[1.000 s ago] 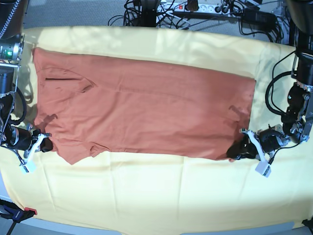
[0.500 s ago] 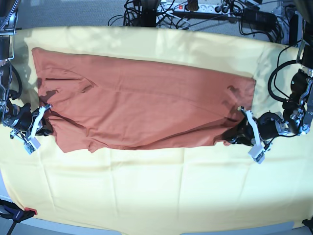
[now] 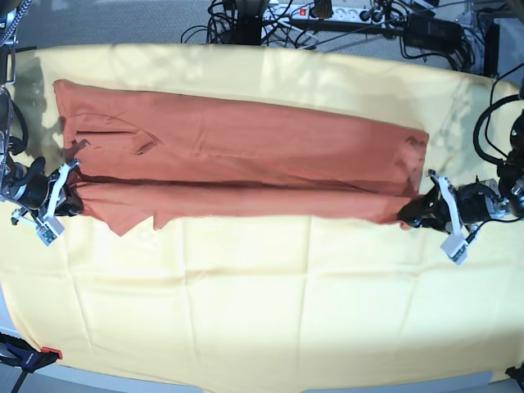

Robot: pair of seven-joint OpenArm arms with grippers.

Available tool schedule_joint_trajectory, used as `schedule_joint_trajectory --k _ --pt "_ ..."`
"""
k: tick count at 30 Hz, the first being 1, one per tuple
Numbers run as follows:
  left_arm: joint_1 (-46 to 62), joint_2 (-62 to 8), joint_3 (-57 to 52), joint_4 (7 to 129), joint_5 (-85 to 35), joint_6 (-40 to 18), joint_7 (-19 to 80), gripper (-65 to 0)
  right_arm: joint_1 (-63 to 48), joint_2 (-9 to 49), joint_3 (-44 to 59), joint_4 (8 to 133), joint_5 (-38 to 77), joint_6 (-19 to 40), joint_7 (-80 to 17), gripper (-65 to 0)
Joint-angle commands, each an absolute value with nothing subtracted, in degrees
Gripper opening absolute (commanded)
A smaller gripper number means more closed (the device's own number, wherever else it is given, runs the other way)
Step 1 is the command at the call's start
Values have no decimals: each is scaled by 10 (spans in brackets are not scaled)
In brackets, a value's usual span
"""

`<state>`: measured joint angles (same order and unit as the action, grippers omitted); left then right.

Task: Fold the T-shirt properly
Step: 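Lift the hem with both grippers and fold it over toward the collar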

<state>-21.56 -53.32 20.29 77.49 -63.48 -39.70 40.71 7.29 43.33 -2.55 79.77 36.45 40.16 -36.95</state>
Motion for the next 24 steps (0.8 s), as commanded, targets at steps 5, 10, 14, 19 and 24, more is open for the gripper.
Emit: schedule_joint_trajectory --k 5,10,14,19,24 --pt "-225 -546 197 781 -739 -400 533 -650 84 448 -19 806 371 400 -397 -650" --pt "-225 -546 197 781 -794 -400 625 -650 84 448 -19 806 371 400 -421 -650" --pt "-225 -546 197 780 -805 -400 661 -650 84 448 -19 806 371 400 -423 -650" --pt "-225 -542 197 780 -804 -400 661 -578 86 448 -19 806 376 400 -422 -532" --pt "-222 -536 197 780 -804 -400 658 -327 109 448 -18 806 392 400 -419 -286"
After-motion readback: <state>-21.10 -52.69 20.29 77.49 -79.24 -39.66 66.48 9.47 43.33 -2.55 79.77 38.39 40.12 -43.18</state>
